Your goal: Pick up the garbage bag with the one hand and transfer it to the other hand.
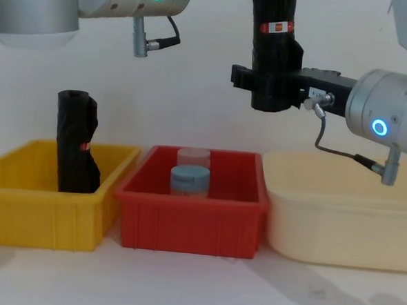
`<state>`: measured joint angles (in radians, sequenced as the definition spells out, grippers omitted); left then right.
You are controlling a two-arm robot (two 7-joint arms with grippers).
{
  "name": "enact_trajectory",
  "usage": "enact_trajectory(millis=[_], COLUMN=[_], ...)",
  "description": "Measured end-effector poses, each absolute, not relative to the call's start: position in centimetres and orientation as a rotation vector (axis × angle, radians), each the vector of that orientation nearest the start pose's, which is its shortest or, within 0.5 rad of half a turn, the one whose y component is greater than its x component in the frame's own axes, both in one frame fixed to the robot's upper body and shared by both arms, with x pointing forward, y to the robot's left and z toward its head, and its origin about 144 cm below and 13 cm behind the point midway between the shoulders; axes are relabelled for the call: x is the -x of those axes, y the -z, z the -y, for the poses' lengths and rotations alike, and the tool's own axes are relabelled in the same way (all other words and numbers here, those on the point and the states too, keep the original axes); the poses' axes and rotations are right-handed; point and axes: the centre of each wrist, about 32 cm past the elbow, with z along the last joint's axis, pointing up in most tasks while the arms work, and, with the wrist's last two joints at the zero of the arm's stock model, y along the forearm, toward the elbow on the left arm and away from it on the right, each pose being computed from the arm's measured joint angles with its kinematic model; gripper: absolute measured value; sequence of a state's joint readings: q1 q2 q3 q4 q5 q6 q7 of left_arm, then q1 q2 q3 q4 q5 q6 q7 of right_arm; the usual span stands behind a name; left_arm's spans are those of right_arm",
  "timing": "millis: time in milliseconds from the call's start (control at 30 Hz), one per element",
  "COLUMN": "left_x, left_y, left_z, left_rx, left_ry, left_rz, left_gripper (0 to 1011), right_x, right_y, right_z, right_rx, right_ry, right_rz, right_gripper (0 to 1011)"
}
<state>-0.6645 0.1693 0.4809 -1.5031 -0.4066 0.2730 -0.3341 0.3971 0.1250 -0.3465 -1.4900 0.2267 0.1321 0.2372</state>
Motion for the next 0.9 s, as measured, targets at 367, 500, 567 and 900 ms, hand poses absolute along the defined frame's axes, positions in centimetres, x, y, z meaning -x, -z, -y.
enact_trajectory(millis=[367,500,567,900], left_x=[-57.1,-57.1,-57.1,-57.1], left_y=[-134.88,-134.89,-134.88,-134.89], left_z=[-13.16,-13.17,-13.17,-13.16], left_rx=[0.101,0.102,0.102,0.102], left_ry=[-0.741,-0.741,-0.741,-0.741], left_rz=[0.155,0.155,0.155,0.155], left_gripper=[427,426,427,567], right_x=[-54.58,-54.6,-54.61,-54.62], right_y=[-124.9,-124.91,-124.91,-124.9], right_z=[15.61,15.57,15.56,15.51], right_rx=[-0.081,-0.082,-0.082,-0.083], right_ry=[0.993,0.993,0.993,0.992], right_rz=[0.102,0.102,0.102,0.102], right_gripper=[666,547,502,499])
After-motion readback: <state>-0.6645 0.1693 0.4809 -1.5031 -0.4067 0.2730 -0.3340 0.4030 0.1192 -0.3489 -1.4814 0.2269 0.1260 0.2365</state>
